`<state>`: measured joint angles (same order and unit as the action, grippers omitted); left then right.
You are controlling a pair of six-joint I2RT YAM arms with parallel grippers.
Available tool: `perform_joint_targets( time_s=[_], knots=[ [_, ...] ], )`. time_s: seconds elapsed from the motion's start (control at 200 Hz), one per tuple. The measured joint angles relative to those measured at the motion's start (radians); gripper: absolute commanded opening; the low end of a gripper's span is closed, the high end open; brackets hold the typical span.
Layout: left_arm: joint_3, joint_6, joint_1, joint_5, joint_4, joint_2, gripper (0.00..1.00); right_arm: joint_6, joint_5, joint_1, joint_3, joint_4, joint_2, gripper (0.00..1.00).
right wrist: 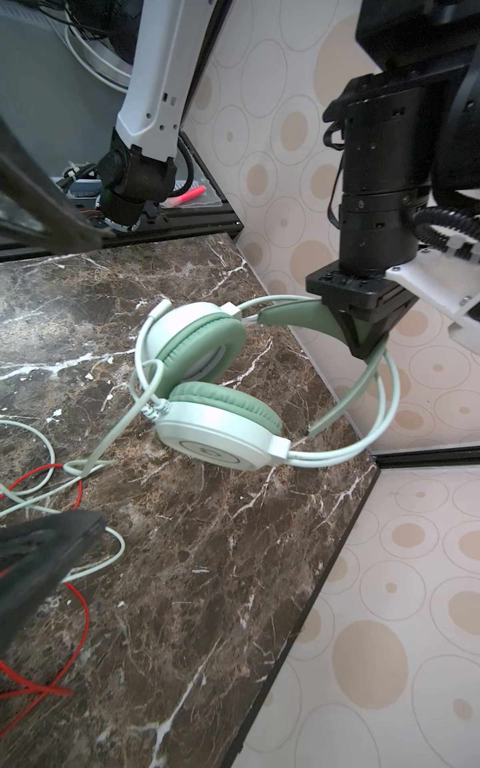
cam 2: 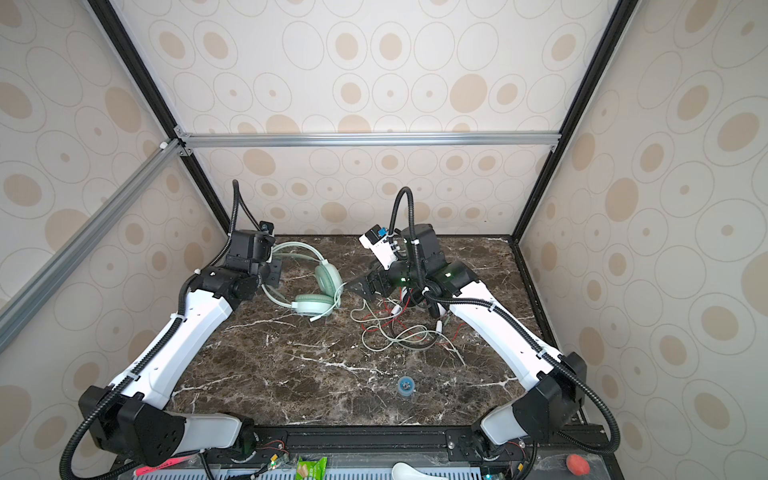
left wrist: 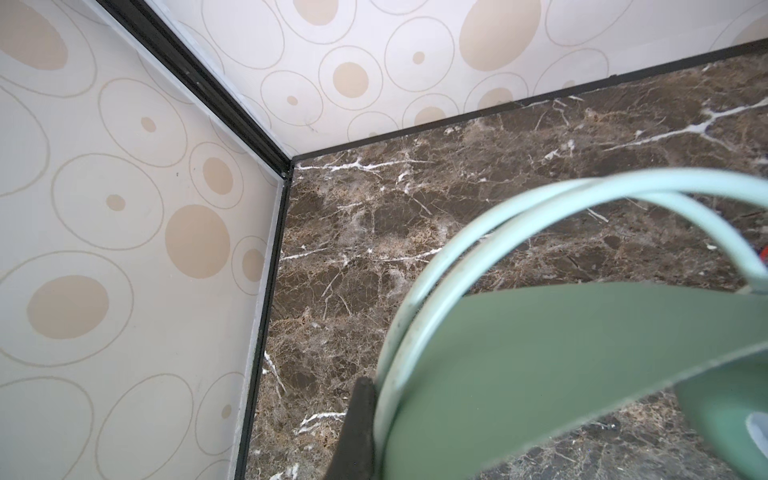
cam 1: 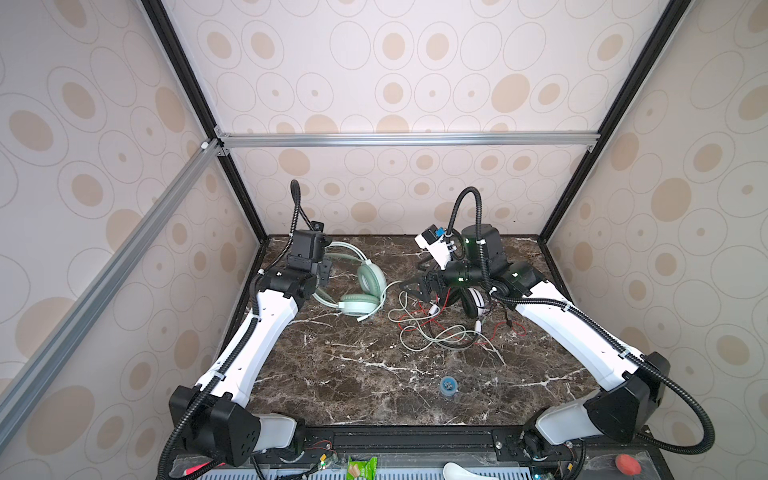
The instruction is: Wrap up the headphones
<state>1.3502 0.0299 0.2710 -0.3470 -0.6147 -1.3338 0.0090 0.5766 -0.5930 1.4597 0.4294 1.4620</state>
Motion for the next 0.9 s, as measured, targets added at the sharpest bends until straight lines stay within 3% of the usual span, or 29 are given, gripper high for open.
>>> perform_joint_targets(
  time_s=[0.41,0.575,0.9],
  knots=[
    [0.029,0.016,0.000,0.013,0.007,0.013,0.00,0.004,0.101,0.010,-0.018,-0.047,0.135,0.95],
    [0.029,0.038,0.000,0.031,0.007,0.027,0.00,0.010,0.131,0.016,-0.035,-0.067,0.150,0.84],
    [0.029,0.056,0.000,0.039,0.007,0.040,0.00,0.028,0.150,0.020,-0.073,-0.114,0.171,0.53]
  ],
)
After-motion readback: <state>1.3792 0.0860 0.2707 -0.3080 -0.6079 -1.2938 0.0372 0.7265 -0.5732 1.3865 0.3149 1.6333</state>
